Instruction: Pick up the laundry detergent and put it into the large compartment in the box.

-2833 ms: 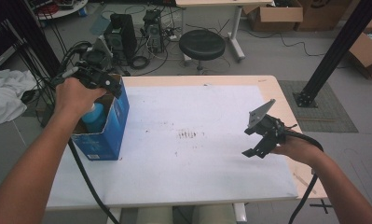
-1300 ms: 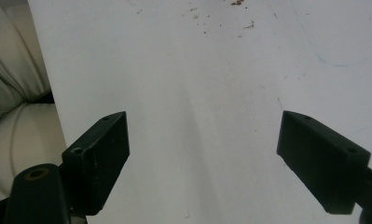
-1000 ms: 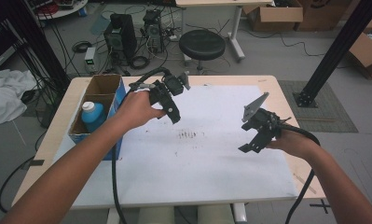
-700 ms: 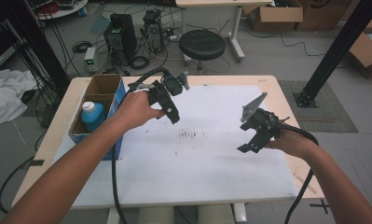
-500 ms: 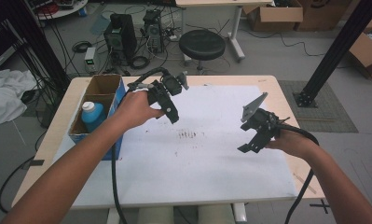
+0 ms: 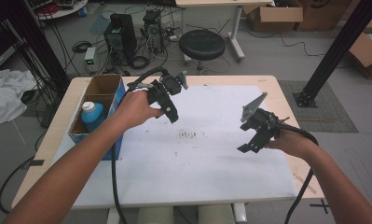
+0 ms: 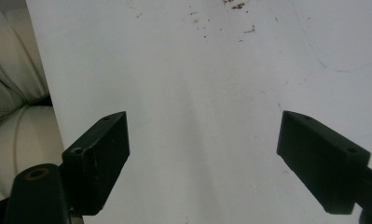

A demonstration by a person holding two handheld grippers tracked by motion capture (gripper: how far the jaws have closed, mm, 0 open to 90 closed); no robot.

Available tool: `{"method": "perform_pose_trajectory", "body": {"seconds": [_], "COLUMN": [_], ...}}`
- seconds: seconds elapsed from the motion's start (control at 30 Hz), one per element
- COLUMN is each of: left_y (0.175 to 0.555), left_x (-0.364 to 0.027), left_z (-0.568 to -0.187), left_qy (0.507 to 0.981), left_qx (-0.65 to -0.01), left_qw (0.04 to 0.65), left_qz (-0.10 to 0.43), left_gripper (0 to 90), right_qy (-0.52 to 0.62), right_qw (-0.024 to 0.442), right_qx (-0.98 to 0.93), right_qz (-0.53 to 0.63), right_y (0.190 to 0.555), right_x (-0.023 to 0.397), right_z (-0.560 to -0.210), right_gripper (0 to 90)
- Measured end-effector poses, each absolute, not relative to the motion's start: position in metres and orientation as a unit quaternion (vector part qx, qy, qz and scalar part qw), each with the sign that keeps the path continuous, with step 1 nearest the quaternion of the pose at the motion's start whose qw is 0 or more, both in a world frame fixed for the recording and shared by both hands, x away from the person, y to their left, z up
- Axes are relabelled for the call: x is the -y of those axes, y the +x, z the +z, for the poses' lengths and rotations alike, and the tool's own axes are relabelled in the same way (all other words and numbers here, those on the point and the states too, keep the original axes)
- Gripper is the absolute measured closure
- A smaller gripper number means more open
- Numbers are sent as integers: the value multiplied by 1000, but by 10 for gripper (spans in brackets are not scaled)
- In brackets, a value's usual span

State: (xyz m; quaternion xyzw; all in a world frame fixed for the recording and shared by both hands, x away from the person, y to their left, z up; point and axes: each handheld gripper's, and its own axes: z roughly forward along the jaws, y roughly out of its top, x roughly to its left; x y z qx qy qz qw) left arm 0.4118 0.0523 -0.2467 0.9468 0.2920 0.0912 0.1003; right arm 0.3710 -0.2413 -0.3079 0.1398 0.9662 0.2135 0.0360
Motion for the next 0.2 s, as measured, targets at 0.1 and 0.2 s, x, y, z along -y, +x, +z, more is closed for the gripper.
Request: {"method": "perform_pose_trajectory", "body": {"seconds": [0.1,0.2], "left_y": [413,413], "left_x": [-53,-54], "left_z": [-247,-246], "left_qy": [947,946], "left_qx": [-292,-292], "left_qw": [103,105], "left_qz": [90,90], "left_gripper": [193,193], "right_qy": [140,142], "right_qw": [36,36], "right_qx": [-966,-966], "right_qz": [213,214], "right_y": [371,372], "right_x": [242,243], "right_z": [-308,-309], "right_gripper": [166,166]}}
